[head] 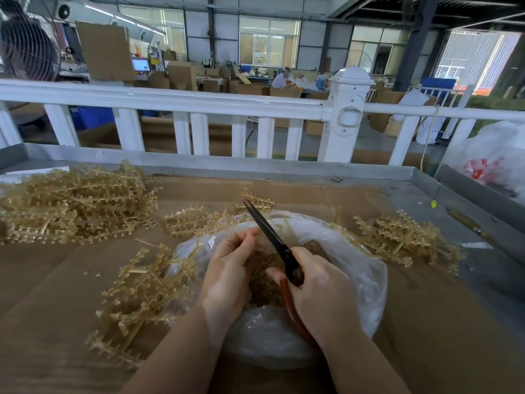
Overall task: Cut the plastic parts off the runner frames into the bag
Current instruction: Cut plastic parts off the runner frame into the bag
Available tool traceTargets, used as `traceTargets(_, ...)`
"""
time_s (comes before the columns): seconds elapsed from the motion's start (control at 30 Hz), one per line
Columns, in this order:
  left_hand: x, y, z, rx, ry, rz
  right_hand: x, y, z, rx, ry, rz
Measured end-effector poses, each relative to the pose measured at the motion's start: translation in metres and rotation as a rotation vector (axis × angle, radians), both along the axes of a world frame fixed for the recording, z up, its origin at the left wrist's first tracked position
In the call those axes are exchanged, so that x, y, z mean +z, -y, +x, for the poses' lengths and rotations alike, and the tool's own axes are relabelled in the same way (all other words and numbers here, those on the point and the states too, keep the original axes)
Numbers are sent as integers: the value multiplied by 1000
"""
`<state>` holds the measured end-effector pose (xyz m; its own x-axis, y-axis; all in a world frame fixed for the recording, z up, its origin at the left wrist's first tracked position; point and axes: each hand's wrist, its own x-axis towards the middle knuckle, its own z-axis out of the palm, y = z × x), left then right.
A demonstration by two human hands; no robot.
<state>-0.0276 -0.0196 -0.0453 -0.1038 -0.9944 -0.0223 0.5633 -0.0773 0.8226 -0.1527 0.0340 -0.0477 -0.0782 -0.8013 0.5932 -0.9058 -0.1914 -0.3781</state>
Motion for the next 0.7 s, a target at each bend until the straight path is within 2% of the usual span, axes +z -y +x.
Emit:
traceTargets(0.17, 1, 1, 4, 0, 102, -28, -1, 1, -1, -4, -20, 16)
traceTargets(0.37, 2, -1, 9, -118, 156, -15, -3, 2, -1, -10, -13, 24)
traceTargets(0.5, 0, -4, 10, -105, 265, -101, -3, 3, -1, -25, -2, 10)
traceTargets(0.57, -1, -3, 9, -64, 234, -137, -4, 2, -1, -37, 9, 4)
traceTargets(0.7, 0, 3, 11, -7, 17, -64, -4, 2, -2, -34, 47, -12)
